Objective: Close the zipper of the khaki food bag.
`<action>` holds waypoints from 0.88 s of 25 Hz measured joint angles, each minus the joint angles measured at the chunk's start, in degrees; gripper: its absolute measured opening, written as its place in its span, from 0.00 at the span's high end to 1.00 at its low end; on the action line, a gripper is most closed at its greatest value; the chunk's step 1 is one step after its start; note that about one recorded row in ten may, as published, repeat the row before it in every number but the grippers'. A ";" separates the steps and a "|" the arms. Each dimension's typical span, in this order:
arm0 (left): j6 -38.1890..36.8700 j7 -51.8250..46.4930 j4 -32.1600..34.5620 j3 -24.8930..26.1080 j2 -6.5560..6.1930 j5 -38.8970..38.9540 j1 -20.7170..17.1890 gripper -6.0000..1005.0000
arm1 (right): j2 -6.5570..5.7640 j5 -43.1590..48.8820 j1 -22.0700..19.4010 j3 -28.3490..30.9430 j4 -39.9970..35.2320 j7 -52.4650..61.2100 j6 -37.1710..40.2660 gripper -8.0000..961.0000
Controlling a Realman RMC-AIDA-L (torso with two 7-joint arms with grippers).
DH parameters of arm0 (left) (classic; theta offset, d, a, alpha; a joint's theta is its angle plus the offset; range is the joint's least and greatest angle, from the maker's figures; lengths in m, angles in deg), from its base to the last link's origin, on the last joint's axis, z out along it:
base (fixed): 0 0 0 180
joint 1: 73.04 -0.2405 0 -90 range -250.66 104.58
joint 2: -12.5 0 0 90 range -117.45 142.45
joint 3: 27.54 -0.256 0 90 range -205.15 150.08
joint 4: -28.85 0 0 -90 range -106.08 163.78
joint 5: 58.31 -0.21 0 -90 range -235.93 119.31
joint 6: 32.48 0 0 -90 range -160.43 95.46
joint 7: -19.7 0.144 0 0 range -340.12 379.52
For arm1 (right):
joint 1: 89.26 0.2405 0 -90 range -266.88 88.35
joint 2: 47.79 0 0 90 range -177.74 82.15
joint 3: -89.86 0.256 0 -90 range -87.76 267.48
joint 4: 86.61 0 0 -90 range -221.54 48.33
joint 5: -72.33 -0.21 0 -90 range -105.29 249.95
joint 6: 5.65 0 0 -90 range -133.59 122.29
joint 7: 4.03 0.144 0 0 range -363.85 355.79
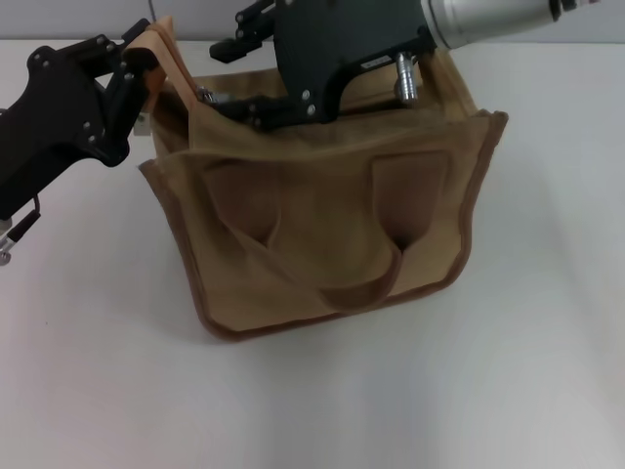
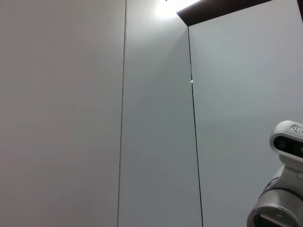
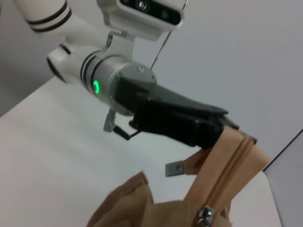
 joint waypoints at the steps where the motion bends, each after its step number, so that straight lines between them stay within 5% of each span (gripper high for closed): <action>1: 0.00 -0.03 0.00 0.00 0.00 0.00 0.06 0.91 | 0.00 0.35 0.04 -0.21 0.00 0.00 -0.09 0.46; 9: 0.00 -0.17 0.00 0.01 0.00 0.11 0.17 0.91 | 0.02 0.26 -0.08 -1.15 -0.17 0.19 -0.32 0.52; 14: -0.01 -0.19 0.01 0.07 0.00 0.12 0.24 0.91 | 0.05 0.25 0.02 -1.14 -0.20 0.78 -0.05 0.69; 22: -0.02 -0.20 0.00 0.09 0.05 0.13 0.06 0.91 | 0.01 0.40 0.36 -1.10 -0.19 2.37 -0.12 0.84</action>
